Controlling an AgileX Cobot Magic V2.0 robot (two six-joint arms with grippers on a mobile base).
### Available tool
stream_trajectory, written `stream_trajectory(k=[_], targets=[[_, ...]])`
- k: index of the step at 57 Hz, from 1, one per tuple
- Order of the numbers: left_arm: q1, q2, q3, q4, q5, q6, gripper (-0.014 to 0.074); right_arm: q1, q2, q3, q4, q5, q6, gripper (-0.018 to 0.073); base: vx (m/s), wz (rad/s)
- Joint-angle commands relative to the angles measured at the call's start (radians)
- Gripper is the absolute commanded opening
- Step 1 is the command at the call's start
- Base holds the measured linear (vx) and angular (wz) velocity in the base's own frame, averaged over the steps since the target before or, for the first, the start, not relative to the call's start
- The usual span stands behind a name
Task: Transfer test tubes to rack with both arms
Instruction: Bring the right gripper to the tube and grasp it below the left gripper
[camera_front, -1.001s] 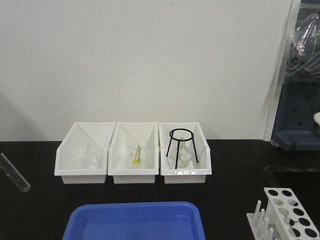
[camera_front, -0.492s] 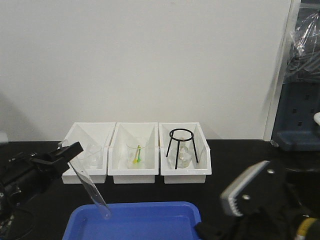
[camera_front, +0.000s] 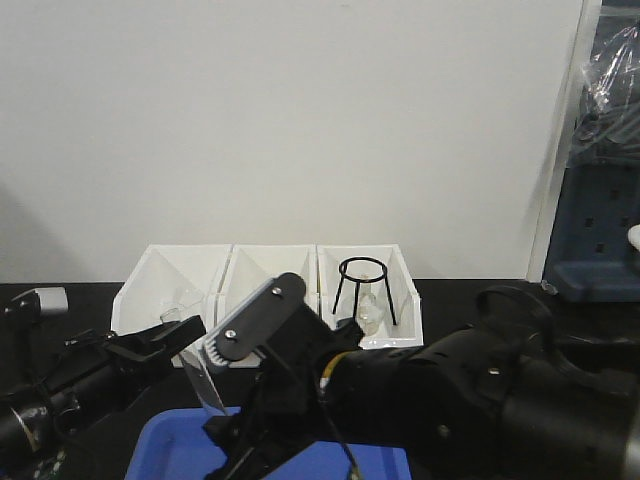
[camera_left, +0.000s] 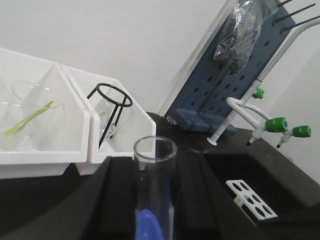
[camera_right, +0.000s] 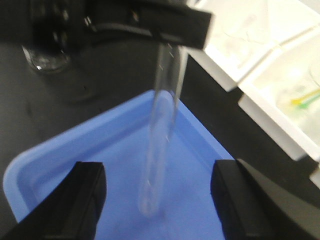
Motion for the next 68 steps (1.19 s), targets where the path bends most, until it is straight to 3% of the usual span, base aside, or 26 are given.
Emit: stream_trajectory(k=[1,21,43,68], targets=[[-0.003,-0.033,-0.034,-0.024,-0.107,-0.011,-0.0005,0.001,0.004,-0.094,0.023,-0.062,-0.008,0.0495,0.0,0.0],[-0.003,-0.033,-0.034,0.014,-0.123,-0.011,-0.0005,-0.001,0.099,-0.218,0.028,-0.064,-0.007,0.0501,0.0,0.0],[-0.002,-0.033,-0.034,0.049,-0.15,-0.012,-0.0005,-0.002,0.127,-0.247,0.027,-0.079,0.08,0.0482,0.0,0.0],[-0.002,-0.033,-0.034,0.05,-0.15,-0.031,-0.0005,-0.002,0.127,-0.247,0.024,-0.077,0.127,0.0177,0.0,0.0]])
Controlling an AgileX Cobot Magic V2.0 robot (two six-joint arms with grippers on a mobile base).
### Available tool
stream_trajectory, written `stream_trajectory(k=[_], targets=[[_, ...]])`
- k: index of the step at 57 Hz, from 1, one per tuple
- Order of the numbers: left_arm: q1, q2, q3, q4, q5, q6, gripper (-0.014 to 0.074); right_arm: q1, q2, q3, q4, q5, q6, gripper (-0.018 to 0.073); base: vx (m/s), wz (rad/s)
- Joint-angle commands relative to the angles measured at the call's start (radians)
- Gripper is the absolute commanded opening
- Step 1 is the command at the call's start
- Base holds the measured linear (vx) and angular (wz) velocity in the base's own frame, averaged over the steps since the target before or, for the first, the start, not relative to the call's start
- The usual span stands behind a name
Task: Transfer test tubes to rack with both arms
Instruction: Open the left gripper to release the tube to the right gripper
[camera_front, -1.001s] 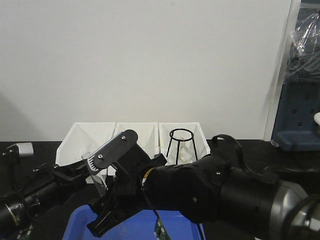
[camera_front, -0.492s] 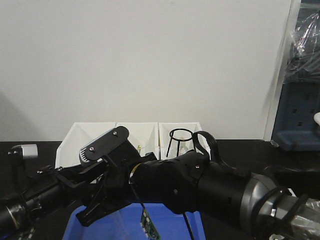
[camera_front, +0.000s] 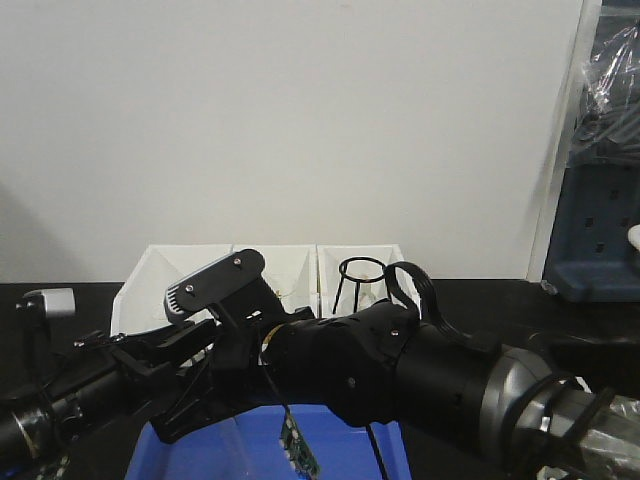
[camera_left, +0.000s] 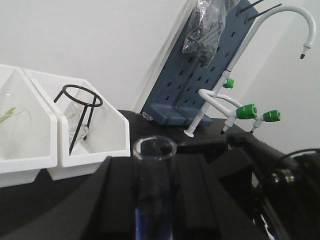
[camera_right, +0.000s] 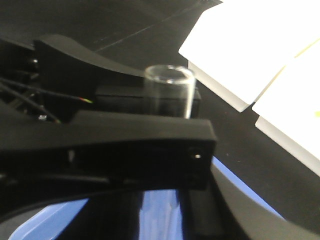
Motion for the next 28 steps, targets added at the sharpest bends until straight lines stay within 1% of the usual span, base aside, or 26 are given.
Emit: stream_trajectory(k=[1,13,20,25,28], targets=[[-0.001,-0.033,-0.034,-0.035,-0.08,-0.019,-0.0005,-0.004,-0.053,-0.037,-0.002,-0.077,0.002,0.0165,0.0,0.0],[-0.001,-0.033,-0.034,-0.029,-0.087,-0.019,-0.0003,-0.004,-0.053,-0.037,-0.002,-0.078,0.002,0.0066,0.0,0.0],[-0.001,-0.033,-0.034,-0.029,-0.098,-0.019,0.0,-0.004,-0.053,-0.037,-0.002,-0.078,0.002,-0.0013,0.0,0.0],[-0.001,-0.033,-0.034,-0.029,-0.094,-0.019,0.0016,-0.004,-0.053,-0.037,-0.002,-0.079,0.003,-0.0014,0.0,0.0],[-0.001,-0.033,-0.034,-0.029,-0.094,-0.019,0.0041,-0.004,-0.053,-0.037,-0.002,-0.079,0.003,-0.0011,0.0,0.0]])
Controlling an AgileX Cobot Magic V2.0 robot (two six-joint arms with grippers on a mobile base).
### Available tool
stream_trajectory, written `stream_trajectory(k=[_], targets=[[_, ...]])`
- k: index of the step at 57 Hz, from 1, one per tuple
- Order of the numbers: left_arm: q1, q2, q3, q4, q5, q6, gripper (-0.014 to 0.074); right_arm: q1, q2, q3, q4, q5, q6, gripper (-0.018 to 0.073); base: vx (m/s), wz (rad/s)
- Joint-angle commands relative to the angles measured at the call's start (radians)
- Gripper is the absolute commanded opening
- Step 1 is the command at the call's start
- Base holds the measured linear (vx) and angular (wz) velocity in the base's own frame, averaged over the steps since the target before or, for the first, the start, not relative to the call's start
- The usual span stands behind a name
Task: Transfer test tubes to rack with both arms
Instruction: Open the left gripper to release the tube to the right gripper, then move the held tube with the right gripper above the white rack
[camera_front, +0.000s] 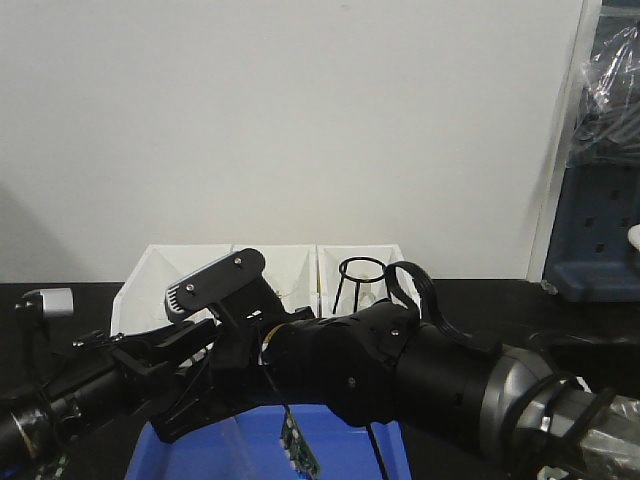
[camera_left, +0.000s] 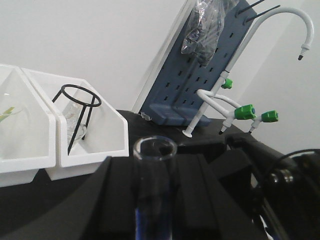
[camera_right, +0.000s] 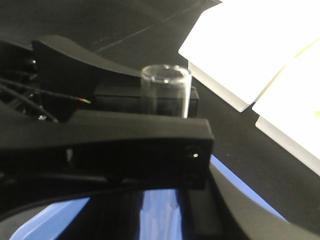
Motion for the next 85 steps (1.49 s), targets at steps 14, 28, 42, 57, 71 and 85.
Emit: stream_trajectory(k=[14,28,42,57,71,85], targets=[[-0.001,-0.033,-0.034,-0.039,-0.103,-0.013,0.0375,-0.004,-0.053,-0.037,-0.002,-0.078,0.001,-0.001,0.0,0.0],[-0.001,-0.033,-0.034,-0.038,-0.106,-0.013,0.0569,-0.01,-0.053,-0.037,-0.003,-0.084,0.001,-0.001,0.0,0.0],[0.036,-0.036,-0.034,-0.139,-0.105,0.057,0.0567,-0.085,-0.053,-0.037,-0.003,-0.083,0.007,-0.0009,0.0,0.0],[0.108,-0.036,-0.034,-0.204,-0.127,0.072,0.0567,-0.215,-0.061,-0.037,-0.003,-0.089,0.006,-0.0009,0.0,0.0],[0.131,-0.036,-0.034,-0.204,-0.12,0.072,0.0567,-0.345,-0.165,-0.034,-0.029,-0.092,-0.043,-0.0009,0.0,0.0],[0.131,-0.036,-0.034,-0.204,-0.12,0.072,0.0567,-0.505,-0.33,0.059,-0.029,-0.214,-0.063,-0.0009,0.0,0.0]])
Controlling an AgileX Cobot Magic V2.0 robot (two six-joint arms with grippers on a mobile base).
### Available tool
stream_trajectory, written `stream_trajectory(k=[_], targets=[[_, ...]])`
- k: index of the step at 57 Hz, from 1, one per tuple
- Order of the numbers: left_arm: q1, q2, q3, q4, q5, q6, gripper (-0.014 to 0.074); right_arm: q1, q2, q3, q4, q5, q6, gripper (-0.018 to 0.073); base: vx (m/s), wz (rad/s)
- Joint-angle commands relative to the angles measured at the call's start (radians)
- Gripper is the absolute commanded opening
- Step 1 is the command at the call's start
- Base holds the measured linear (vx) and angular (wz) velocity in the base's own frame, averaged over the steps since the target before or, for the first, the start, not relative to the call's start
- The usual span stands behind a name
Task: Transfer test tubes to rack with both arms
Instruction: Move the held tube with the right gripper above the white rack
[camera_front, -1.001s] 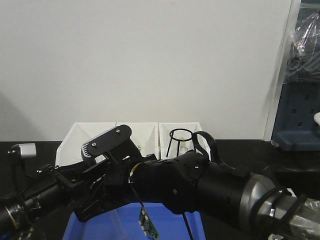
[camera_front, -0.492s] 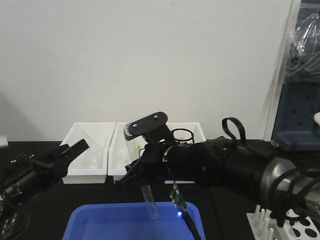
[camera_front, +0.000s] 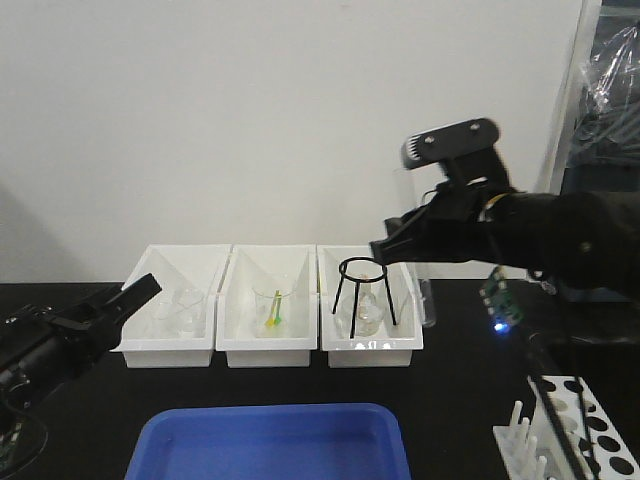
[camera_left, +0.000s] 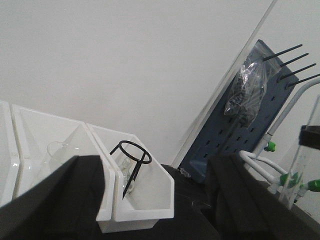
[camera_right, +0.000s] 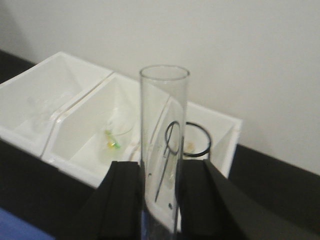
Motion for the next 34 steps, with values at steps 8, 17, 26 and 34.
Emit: stream_trajectory(k=[8,17,26,34], targets=[[0.003,-0.036,-0.034,-0.04,-0.074,0.004,0.0566,-0.132,-0.248,0.263,-0.011,-0.342,-0.021,-0.0009,0.0,0.0],[0.003,-0.036,-0.034,-0.04,-0.074,0.004,0.0547,-0.246,-0.388,0.497,0.013,-0.445,-0.009,-0.0009,0.0,0.0],[0.003,-0.036,-0.034,-0.04,-0.074,0.004,0.0512,-0.313,-0.469,0.66,0.02,-0.532,0.006,-0.0008,0.0,0.0],[0.003,-0.036,-0.034,-0.04,-0.074,0.004,0.0501,-0.307,-0.473,0.802,0.019,-0.684,0.022,-0.0007,0.0,0.0]])
